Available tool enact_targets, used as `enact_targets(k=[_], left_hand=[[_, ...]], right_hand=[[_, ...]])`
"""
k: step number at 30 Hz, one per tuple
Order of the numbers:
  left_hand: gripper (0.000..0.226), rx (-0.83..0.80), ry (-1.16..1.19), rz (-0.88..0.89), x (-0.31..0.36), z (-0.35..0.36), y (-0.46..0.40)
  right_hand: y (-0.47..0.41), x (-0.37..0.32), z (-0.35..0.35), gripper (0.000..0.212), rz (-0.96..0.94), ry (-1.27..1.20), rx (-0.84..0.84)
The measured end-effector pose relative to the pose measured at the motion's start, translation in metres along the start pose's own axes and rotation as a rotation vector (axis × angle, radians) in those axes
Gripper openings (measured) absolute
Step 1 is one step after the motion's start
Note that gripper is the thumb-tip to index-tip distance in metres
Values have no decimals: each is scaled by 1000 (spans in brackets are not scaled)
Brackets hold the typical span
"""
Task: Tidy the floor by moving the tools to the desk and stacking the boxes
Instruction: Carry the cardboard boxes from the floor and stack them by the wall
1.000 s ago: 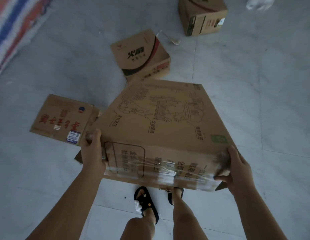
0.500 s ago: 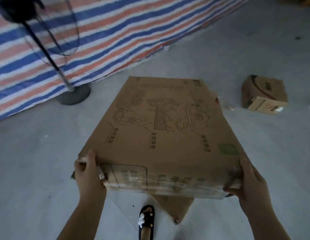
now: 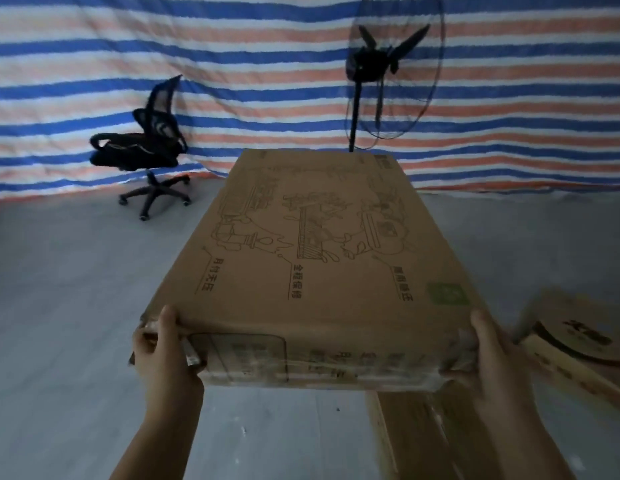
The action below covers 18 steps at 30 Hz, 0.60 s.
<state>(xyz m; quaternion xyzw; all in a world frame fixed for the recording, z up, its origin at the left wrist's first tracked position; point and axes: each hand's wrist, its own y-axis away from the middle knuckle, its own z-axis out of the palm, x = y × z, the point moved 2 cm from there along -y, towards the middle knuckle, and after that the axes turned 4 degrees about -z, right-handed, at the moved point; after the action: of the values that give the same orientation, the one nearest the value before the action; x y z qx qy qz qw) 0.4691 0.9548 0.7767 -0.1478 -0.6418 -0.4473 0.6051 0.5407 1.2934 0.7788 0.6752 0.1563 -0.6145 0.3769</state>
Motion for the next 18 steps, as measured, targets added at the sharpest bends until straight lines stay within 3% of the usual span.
enact_targets(k=[4, 8, 12, 14, 18], left_hand=[[15, 144, 95, 42, 32, -81, -33], [21, 297, 168, 69, 67, -165, -78], [20, 445, 215, 136, 110, -255, -134], [34, 528, 237, 174, 132, -299, -161], [28, 663, 281, 205, 170, -367, -203]], right_hand=[[26, 6, 92, 16, -5, 64, -161], [63, 27, 200, 12, 1, 105, -313], [112, 59, 323, 42, 84, 161, -424], [141, 73, 385, 43, 111, 182, -497], [192, 93, 490, 38, 124, 232, -602]])
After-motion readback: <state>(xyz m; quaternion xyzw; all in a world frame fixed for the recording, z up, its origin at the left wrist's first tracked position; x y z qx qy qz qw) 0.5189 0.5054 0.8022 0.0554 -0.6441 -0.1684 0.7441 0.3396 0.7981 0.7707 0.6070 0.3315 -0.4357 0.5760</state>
